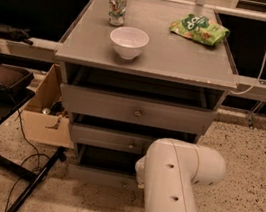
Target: Open bottom drawer
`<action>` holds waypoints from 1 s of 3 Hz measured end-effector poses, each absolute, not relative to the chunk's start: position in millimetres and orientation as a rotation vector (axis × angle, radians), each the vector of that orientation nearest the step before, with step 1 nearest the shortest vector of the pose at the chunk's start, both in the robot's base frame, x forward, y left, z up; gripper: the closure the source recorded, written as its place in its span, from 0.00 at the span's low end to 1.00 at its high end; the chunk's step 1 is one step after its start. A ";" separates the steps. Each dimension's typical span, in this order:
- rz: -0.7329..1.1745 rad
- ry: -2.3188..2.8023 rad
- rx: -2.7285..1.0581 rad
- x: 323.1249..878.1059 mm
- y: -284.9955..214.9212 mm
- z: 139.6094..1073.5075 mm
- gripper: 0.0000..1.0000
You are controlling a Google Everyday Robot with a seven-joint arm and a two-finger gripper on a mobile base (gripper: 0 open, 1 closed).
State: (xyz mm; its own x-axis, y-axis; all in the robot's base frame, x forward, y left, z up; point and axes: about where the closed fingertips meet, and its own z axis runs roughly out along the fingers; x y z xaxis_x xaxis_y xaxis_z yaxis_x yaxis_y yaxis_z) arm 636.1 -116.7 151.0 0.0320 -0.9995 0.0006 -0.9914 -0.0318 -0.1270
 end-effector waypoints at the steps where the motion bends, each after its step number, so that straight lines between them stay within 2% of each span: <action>1: -0.136 2.120 -2.189 636.1 -116.7 150.9 0.04; 2: -0.136 2.120 -2.189 636.0 -116.7 150.9 0.00; 3: -0.136 2.120 -2.189 636.0 -116.7 150.9 0.00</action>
Offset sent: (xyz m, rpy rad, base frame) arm 0.0000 0.0000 0.0000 0.0000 0.0000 0.0000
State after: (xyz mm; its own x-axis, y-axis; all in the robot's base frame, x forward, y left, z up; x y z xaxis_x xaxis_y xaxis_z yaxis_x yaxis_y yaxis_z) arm 636.0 -116.7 150.9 0.0320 -0.9995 0.0006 -0.9914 -0.0318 -0.1269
